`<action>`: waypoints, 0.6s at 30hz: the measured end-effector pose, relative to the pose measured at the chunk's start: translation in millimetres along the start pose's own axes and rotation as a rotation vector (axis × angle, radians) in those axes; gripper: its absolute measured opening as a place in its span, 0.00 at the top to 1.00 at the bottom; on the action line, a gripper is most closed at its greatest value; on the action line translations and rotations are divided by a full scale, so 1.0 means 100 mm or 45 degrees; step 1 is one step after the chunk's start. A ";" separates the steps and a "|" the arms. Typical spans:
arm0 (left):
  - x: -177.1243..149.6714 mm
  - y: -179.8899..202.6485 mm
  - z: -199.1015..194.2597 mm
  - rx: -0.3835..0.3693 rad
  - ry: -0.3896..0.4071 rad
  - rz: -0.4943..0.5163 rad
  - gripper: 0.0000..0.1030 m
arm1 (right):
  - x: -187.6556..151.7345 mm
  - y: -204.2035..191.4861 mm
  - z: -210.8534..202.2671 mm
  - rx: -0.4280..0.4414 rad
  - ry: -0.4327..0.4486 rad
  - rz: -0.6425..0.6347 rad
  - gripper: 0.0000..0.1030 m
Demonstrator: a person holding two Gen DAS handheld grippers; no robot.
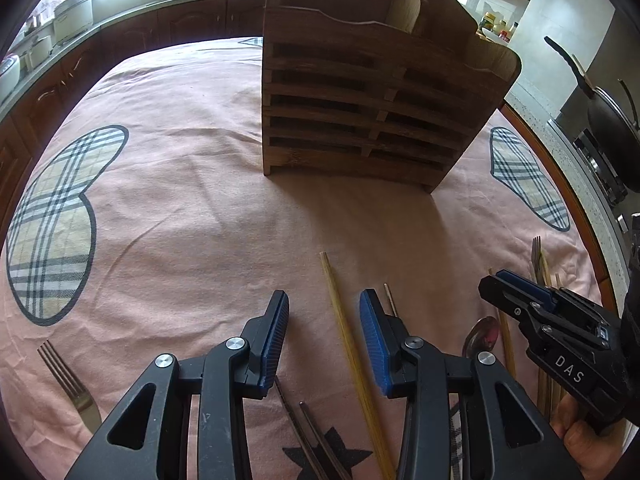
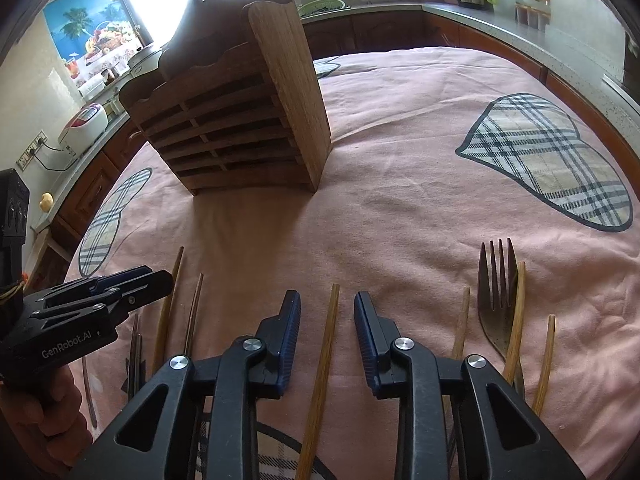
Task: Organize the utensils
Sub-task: 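Lower the left tool to a bamboo chopstick while the right tool lowers to another, then close the left tool on its chopstick while the right tool closes on its own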
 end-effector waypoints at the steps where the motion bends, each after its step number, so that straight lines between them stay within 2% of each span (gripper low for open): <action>1: 0.01 0.01 0.03 0.000 -0.008 0.001 0.64 | 0.00 0.00 0.01 -0.010 -0.002 -0.008 0.76; 6: 0.07 0.11 0.14 0.032 -0.012 0.053 0.67 | 0.02 0.01 0.03 -0.047 -0.010 -0.040 0.87; 8: 0.07 0.15 0.16 0.041 -0.011 0.069 0.72 | 0.02 0.01 0.04 -0.060 -0.011 -0.052 0.91; 10: 0.08 0.19 0.20 0.056 -0.005 0.090 0.90 | 0.03 0.00 0.04 -0.051 -0.013 -0.052 0.94; 14: 0.08 0.22 0.21 0.013 0.001 0.067 0.93 | 0.02 -0.03 0.02 -0.014 -0.010 -0.039 0.95; 18: 0.02 0.26 0.02 -0.032 0.042 0.050 0.94 | 0.02 -0.06 -0.10 0.008 0.020 -0.039 0.96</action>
Point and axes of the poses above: each gripper's, at about its wrist camera, not at the fingertips, and z roughly the way its jaws point, y to its right, x to its top, the point moved 5 cm from there along z, roughly the way its jaws point, and after that the axes turned 4 degrees about x, right-handed, at the moved point
